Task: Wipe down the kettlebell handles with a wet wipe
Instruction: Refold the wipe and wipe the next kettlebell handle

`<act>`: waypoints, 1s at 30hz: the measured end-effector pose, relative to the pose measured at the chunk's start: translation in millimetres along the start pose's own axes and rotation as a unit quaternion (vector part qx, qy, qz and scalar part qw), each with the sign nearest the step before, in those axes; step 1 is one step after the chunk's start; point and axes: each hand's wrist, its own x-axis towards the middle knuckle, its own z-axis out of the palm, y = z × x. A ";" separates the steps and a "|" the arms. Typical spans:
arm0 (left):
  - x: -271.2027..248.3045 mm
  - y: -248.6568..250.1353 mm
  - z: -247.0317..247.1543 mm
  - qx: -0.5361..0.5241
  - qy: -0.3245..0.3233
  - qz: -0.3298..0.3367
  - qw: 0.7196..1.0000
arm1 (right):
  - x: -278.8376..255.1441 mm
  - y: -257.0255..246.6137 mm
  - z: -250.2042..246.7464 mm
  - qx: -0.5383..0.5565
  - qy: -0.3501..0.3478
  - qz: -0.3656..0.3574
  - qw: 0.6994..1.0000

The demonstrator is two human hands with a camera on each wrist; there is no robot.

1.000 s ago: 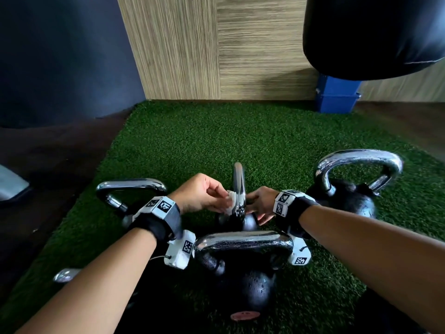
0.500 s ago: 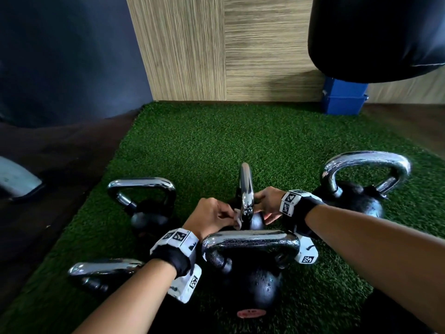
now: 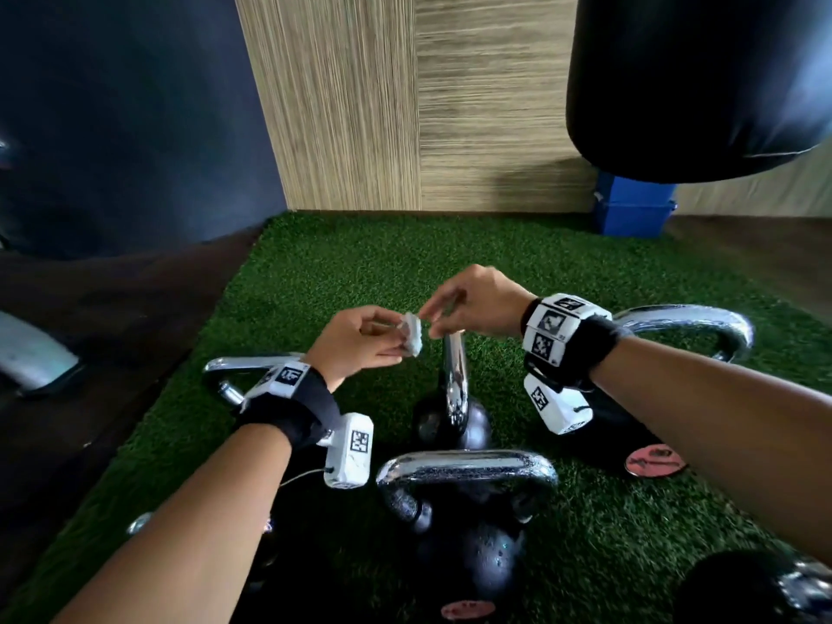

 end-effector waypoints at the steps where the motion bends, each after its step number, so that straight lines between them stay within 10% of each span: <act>1: 1.3 4.2 -0.8 -0.051 0.008 -0.012 0.999 | 2.3 -5.0 2.3 0.001 0.000 -0.013 1.000; 14: 3.4 5.9 5.3 -0.112 -0.037 -0.048 0.992 | 1.1 2.6 22.6 0.039 0.106 0.003 0.994; 17: 6.2 -6.5 10.5 0.065 -0.079 -0.063 0.993 | -0.1 17.5 15.4 0.067 0.128 0.041 0.989; 21: 4.3 -46.6 29.4 0.425 -0.169 -0.052 0.888 | -4.4 44.3 10.2 0.199 0.163 0.148 0.955; 24: 4.9 -74.1 48.6 0.470 -0.227 -0.044 0.852 | -9.9 61.3 17.7 0.237 0.164 0.214 0.933; 30: 7.7 -109.5 81.4 0.395 -0.204 0.100 0.890 | -10.6 90.8 38.3 0.251 0.151 0.290 0.911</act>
